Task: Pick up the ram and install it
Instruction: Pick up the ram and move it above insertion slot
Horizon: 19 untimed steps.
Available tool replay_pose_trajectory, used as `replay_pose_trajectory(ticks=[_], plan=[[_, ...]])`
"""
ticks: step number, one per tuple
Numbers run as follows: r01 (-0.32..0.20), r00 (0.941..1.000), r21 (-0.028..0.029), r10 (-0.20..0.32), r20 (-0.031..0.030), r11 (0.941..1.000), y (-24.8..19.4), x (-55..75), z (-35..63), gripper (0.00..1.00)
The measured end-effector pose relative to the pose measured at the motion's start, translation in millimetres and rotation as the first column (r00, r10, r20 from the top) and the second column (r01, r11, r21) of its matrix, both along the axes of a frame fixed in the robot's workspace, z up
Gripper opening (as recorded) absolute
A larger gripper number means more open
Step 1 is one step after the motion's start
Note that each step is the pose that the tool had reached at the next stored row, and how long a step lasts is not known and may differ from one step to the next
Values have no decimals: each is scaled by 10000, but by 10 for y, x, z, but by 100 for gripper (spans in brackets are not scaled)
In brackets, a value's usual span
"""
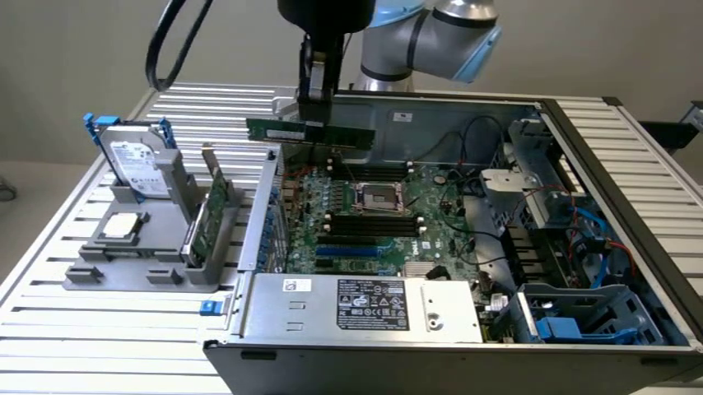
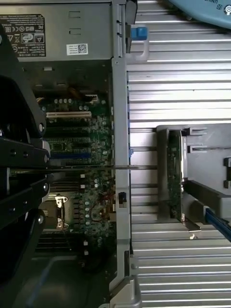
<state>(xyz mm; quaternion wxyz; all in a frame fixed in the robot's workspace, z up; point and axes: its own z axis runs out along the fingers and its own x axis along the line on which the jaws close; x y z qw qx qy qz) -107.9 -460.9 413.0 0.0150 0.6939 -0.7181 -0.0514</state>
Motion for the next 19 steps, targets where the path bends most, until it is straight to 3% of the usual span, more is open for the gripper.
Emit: replay_pose_trajectory(ticks=[6,10,19], plan=[[0,10000,0,0,0,10000,28,274,0,14],[1,10000,0,-1,0,10000,81,455,-4,14],[0,10000,-7,0,1,10000,364,712,-146,14]])
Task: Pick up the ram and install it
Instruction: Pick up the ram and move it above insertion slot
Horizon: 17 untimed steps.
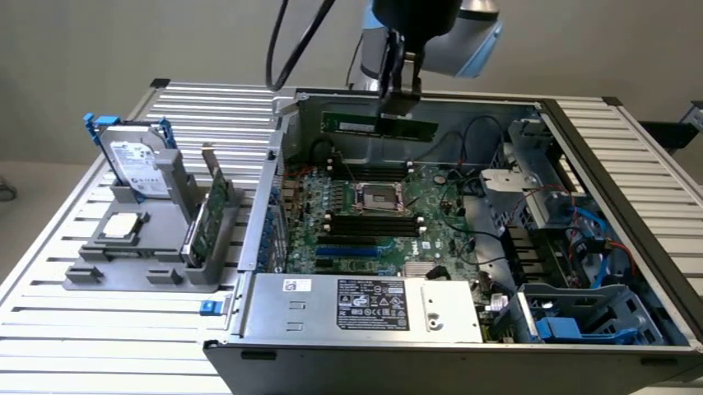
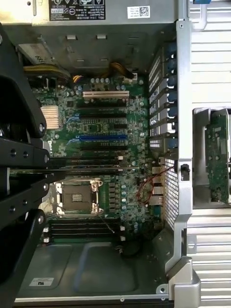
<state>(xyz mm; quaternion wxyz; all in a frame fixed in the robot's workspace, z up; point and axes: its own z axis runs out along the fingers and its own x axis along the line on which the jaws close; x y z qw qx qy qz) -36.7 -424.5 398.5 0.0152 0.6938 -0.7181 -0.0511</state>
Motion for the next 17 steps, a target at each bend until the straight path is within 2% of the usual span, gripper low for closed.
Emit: replay_pose_trajectory(ticks=[4,12,14,15,17], plan=[[1,10000,-4,-1,-1,10000,60,33,-73,14],[41,10000,-27,-41,18,10000,107,65,-198,14],[43,10000,-38,-43,60,10000,121,68,-216,14],[43,9999,-44,-42,100,10000,127,68,-221,14],[43,9997,-68,-42,233,10000,140,68,-230,14]])
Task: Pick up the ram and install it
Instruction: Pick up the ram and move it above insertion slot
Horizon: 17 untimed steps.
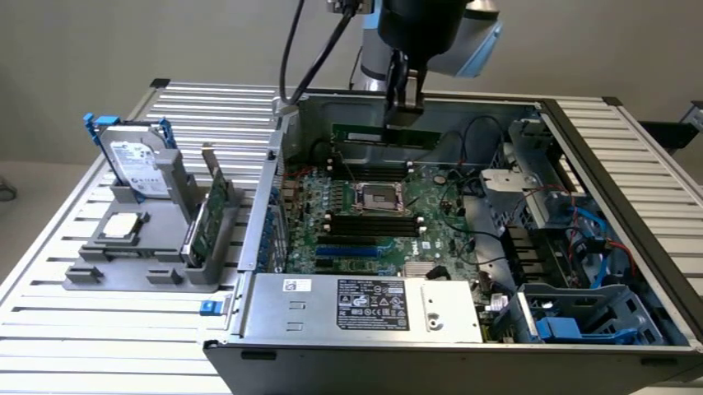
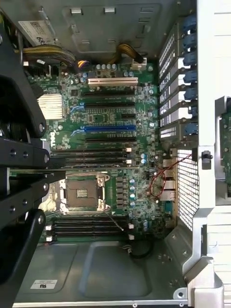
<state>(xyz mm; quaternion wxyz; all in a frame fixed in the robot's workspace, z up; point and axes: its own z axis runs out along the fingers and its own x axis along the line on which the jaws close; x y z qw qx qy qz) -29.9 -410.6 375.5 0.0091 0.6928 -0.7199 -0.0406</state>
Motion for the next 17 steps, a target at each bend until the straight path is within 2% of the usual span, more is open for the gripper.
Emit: replay_pose_trajectory(ticks=[4,5,6,17], plan=[[2,9994,-97,1,351,10000,19,0,-16,14],[3,9991,-112,2,416,9999,23,0,-25,14],[4,9990,-115,2,449,9999,27,-2,-39,14],[46,9988,-127,-39,489,9999,80,-45,-238,14]])
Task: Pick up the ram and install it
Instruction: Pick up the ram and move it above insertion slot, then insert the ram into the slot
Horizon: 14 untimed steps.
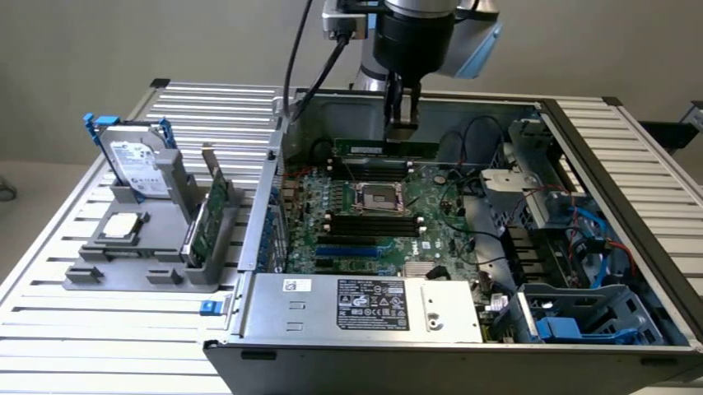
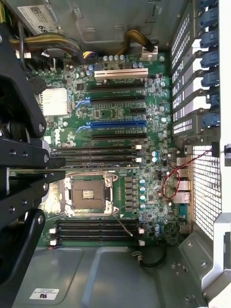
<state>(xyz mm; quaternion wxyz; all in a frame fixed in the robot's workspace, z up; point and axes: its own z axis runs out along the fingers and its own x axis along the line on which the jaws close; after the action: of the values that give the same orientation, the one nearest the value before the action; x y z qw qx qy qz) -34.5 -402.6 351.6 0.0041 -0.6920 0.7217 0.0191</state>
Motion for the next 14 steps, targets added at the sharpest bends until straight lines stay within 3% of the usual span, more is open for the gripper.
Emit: replay_pose_trajectory(ticks=[14], plan=[[0,10000,-20,0,2,10000,2,1,-29,14]])
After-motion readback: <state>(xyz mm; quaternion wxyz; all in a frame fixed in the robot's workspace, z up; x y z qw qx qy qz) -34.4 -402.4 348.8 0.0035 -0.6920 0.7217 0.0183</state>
